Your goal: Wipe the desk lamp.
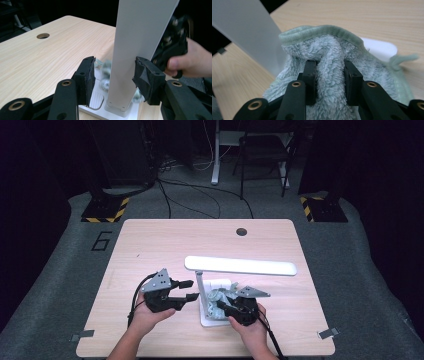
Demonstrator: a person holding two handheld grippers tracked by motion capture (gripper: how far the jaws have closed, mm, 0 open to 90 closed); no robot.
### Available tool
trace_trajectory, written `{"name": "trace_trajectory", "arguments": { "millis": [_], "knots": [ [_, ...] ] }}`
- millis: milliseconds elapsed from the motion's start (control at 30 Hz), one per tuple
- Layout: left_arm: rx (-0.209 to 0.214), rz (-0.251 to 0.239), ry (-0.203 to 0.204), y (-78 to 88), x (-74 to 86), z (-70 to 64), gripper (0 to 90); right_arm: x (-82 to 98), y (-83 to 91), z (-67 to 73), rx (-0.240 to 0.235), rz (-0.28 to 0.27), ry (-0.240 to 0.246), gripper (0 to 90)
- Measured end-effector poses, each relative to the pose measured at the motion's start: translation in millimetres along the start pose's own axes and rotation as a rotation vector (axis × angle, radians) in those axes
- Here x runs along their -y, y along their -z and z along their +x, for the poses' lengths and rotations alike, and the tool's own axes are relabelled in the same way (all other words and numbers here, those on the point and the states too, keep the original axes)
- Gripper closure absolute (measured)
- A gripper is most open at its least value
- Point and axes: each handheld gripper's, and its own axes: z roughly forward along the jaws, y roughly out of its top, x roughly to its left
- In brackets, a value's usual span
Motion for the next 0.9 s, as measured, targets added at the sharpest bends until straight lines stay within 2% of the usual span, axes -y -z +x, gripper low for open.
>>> {"name": "trace_trajectory", "arguments": {
  "millis": [100, 133, 233, 333, 400, 433, 500, 533, 667, 733, 900],
  "knots": [
    [0.011, -0.002, 0.011, -0.5, 0.1, 0.3, 50.9, 8.4, -11.7, 7.9, 0.05, 0.034, 0.072, 68.1],
    [0.013, -0.002, 0.01, -0.5, 0.2, 0.5, 51.0, 11.0, -14.3, 9.8, 0.076, 0.035, 0.118, 68.2],
    [0.013, -0.001, 0.002, -0.4, 0.1, 1.3, 51.0, 17.1, -19.6, 14.0, 0.127, 0.05, 0.204, 69.1],
    [0.014, -0.001, 0.012, -0.5, 0.2, 0.6, 51.0, 21.6, -20.7, 18.9, 0.179, 0.06, 0.329, 69.3],
    [0.013, 0.0, 0.007, -0.5, 0.1, 0.9, 51.0, 23.2, -20.5, 22.6, 0.21, 0.066, 0.382, 69.7],
    [0.012, 0.0, 0.004, -0.5, 0.0, 1.1, 51.0, 23.8, -20.8, 24.2, 0.215, 0.062, 0.385, 70.0],
    [0.014, 0.001, 0.003, -0.5, -0.2, 1.2, 51.2, 23.1, -20.3, 23.0, 0.203, 0.052, 0.348, 70.3],
    [0.014, 0.001, 0.002, -0.5, -0.2, 1.2, 51.3, 22.1, -19.2, 21.8, 0.183, 0.044, 0.282, 70.5],
    [0.022, -0.004, 0.006, -1.5, -0.2, 1.1, 52.2, 13.8, -14.3, 16.2, 0.111, 0.037, 0.193, 70.7],
    [0.027, -0.012, 0.016, -2.2, -0.1, 0.3, 52.2, 9.4, -12.2, 15.3, 0.095, 0.021, 0.181, 71.0],
    [0.031, -0.008, 0.0, -1.4, -0.6, 0.5, 52.0, 2.0, -6.7, 17.0, 0.06, 0.01, 0.145, 71.3]
  ]
}}
